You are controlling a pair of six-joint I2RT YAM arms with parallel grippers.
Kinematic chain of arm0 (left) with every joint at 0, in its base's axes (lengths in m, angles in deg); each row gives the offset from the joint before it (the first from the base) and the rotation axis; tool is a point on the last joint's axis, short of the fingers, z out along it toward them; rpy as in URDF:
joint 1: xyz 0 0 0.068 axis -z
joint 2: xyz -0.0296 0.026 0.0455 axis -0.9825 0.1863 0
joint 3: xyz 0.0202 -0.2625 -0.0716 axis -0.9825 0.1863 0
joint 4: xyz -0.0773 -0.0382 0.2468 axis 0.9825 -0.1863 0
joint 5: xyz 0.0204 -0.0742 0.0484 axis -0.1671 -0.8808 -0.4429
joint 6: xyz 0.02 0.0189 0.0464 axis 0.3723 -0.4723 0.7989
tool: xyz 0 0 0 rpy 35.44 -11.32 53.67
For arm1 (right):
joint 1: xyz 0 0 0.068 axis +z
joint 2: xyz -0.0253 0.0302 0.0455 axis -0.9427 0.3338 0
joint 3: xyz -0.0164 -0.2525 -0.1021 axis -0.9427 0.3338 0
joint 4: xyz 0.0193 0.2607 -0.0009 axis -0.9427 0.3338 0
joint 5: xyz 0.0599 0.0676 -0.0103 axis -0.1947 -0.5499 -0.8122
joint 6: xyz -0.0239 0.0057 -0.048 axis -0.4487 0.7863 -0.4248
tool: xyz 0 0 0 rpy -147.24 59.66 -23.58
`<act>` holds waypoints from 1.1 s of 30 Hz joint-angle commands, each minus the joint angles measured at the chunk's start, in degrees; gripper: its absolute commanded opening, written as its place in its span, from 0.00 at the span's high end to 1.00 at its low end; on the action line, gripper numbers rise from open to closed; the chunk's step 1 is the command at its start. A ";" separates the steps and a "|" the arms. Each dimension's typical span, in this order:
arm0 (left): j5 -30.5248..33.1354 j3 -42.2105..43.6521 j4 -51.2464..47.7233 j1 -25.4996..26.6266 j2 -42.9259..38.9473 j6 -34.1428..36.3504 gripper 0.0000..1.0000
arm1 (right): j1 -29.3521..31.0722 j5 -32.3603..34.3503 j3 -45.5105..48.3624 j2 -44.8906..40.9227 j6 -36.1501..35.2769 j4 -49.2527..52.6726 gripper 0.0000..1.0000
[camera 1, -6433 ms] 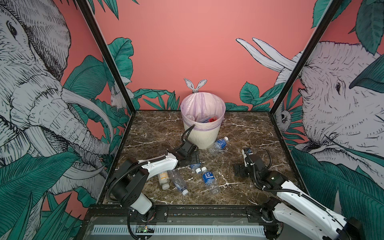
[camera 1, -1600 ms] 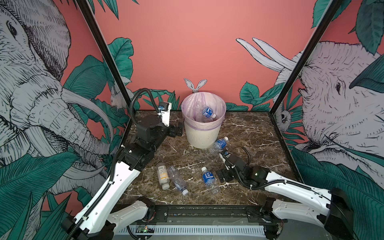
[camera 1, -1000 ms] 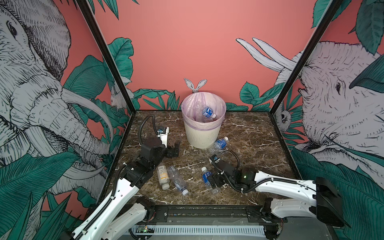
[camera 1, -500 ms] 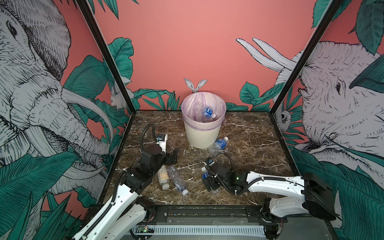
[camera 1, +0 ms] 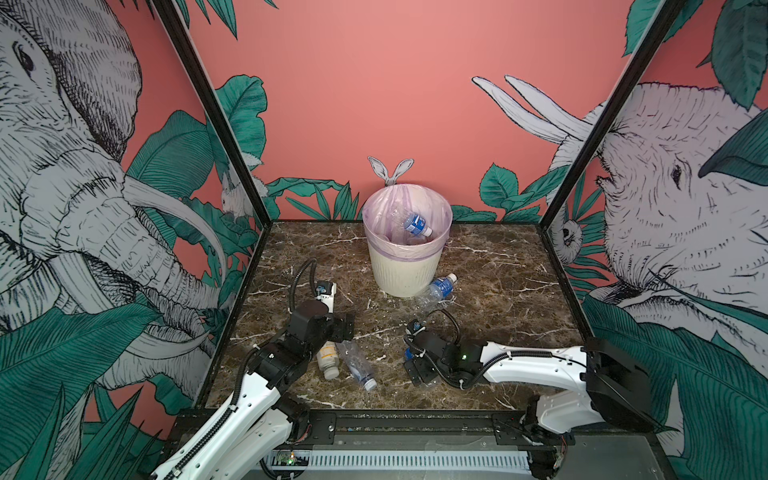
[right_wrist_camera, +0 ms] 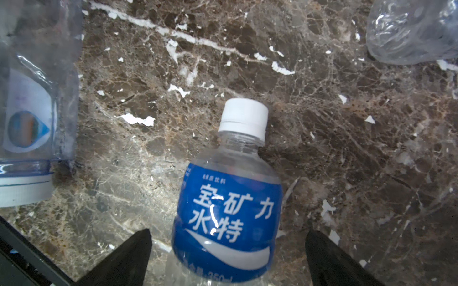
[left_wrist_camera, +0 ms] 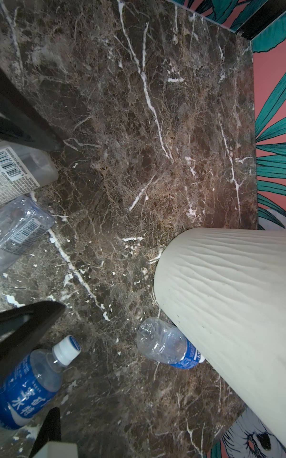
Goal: Throw the plastic bottles in the bin
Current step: 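Close the right gripper around the white-capped 350ml bottle's neck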
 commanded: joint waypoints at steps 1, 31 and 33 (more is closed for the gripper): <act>-0.79 1.80 0.35 -0.20 -0.81 -1.46 0.04 | 0.46 0.17 -2.49 1.32 0.96 0.14 0.01; -1.71 3.75 2.80 -0.25 2.09 -1.59 0.04 | 1.00 -0.61 -0.18 7.46 4.63 1.17 0.16; -1.71 3.44 2.80 -0.24 2.42 -1.52 0.04 | 1.07 -0.57 -0.05 7.21 4.56 1.17 0.21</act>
